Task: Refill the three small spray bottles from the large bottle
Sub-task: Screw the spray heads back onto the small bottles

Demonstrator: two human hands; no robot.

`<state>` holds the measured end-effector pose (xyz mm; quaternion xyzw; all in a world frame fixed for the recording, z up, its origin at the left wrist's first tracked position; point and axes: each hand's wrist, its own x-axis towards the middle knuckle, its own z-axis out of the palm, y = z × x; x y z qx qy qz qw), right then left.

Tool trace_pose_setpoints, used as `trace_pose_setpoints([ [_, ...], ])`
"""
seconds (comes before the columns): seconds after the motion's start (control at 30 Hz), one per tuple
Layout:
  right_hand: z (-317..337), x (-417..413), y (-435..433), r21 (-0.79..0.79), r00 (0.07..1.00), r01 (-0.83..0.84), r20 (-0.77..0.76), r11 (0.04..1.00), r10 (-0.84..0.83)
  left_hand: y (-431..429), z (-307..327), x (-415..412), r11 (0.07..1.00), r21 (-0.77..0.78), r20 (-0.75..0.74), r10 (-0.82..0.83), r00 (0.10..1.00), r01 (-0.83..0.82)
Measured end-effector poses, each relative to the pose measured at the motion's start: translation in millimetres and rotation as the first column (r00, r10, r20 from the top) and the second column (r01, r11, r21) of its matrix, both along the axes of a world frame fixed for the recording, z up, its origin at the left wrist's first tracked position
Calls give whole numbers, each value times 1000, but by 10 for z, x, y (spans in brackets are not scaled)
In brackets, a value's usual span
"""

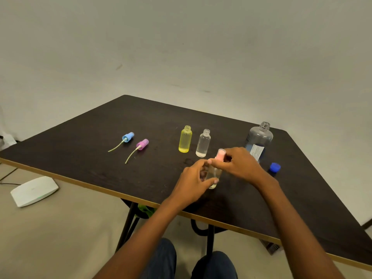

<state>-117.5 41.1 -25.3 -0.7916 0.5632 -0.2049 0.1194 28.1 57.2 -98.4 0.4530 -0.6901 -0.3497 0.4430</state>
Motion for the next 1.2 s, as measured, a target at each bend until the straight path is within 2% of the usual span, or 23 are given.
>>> trace_pose_setpoints([
  [0.07,-23,8,-35,-14,999,-2,55,1000,3,-6,-1,-7,1000,8,-14,18,1000,-18],
  [0.2,-145,126,6,-129,987,124,121,984,-108,12,10,-20,999,-22,5,42,999,-41],
  [0.47,-302,303,124,-286,917,392,199,874,-346,59,5,-63,996,-68,50,67,996,-63],
  [0.6,-353,355,131,-326,884,464,235,824,-405,54,3,-65,996,-58,57,72,996,-69],
  [0.77,-365,337,188,-243,889,450,214,859,-405,19,23,-43,994,-56,86,94,992,-89],
  [0.93,-450,228,273,-26,880,377,322,926,-350,-6,-22,14,998,-56,121,46,992,-40],
  [1.0,-494,221,259,3,881,355,334,935,-336,-13,-20,105,998,-50,166,52,985,-44],
  [1.07,-509,217,205,-16,866,378,359,926,-347,-53,25,277,987,-90,225,150,963,-133],
  [1.2,-513,182,-5,-4,787,466,459,885,-412,-206,219,775,926,-122,231,376,898,-356],
])
